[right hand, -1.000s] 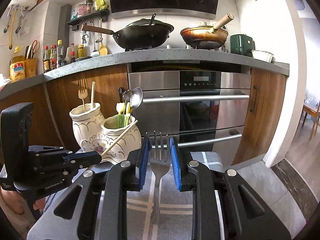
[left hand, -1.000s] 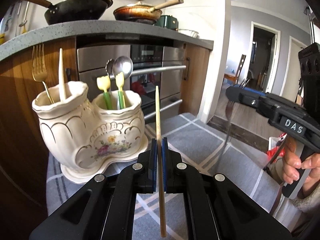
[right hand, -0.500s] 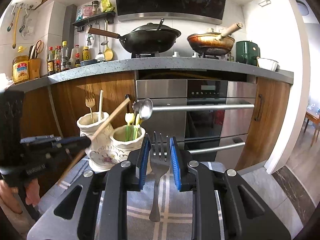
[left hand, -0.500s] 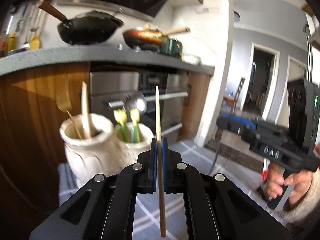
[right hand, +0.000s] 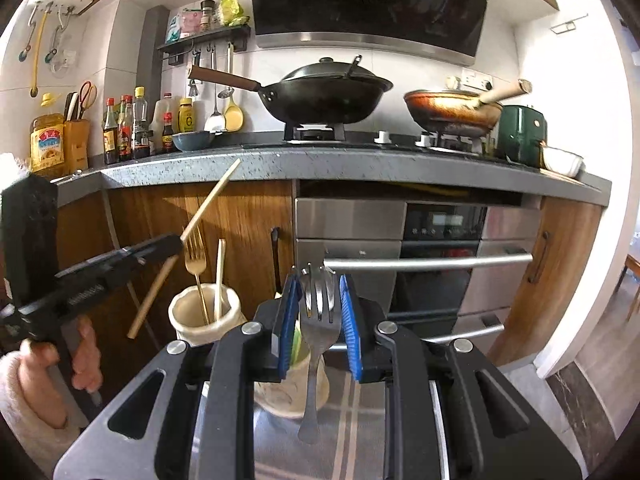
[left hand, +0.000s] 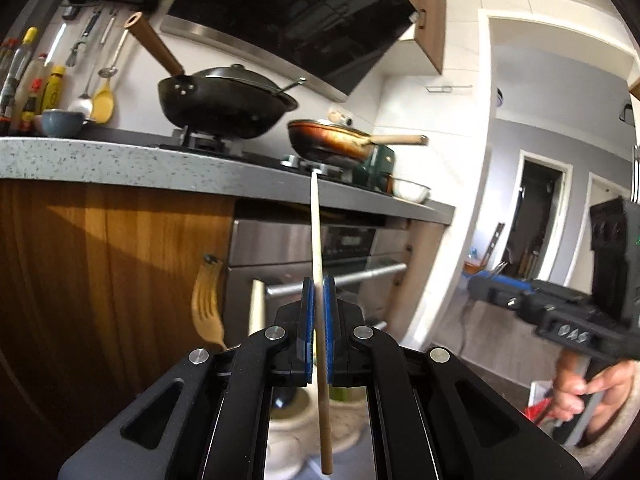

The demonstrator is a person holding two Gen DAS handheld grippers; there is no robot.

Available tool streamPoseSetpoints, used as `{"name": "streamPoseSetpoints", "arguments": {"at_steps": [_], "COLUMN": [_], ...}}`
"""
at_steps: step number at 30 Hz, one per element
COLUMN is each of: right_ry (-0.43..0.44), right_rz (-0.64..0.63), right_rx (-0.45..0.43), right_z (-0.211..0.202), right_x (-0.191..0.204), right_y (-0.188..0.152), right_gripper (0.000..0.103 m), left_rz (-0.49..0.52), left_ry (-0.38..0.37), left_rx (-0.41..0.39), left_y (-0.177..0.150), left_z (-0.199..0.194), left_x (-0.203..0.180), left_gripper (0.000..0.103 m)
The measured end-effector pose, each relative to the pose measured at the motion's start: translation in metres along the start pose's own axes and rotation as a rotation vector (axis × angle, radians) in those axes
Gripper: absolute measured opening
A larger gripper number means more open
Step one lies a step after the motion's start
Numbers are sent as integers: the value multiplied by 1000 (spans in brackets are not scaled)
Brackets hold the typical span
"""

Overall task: Organize utensils
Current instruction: 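Lower the chopstick and silver fork into the holder cups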

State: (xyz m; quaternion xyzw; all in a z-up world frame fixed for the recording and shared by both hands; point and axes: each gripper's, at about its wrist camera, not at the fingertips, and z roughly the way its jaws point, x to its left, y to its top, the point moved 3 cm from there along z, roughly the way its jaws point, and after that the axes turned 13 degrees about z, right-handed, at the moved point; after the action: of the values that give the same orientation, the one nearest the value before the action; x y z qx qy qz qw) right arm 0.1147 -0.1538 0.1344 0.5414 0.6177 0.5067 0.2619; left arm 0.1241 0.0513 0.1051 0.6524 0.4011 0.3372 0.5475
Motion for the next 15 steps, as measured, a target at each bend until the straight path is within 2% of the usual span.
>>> {"name": "streamPoseSetpoints", "arguments": {"at_steps": [3, 8, 15], "right_ry": [18, 32, -2], "right_rz": [-9, -22, -47], "right_rx": [-11, -45, -109], "right_z": [6, 14, 37], "right_x": [10, 22, 31], "right_y": [15, 33, 39], "right_gripper": [21, 21, 21], "left_rz": [-55, -57, -44], "left_ry": [-20, -15, 54], "left_rx": [-10, -59, -67], "left_y": [1, 4, -12], "left_z": [8, 16, 32], "left_x": [12, 14, 24], "left_gripper": [5, 5, 5]}}
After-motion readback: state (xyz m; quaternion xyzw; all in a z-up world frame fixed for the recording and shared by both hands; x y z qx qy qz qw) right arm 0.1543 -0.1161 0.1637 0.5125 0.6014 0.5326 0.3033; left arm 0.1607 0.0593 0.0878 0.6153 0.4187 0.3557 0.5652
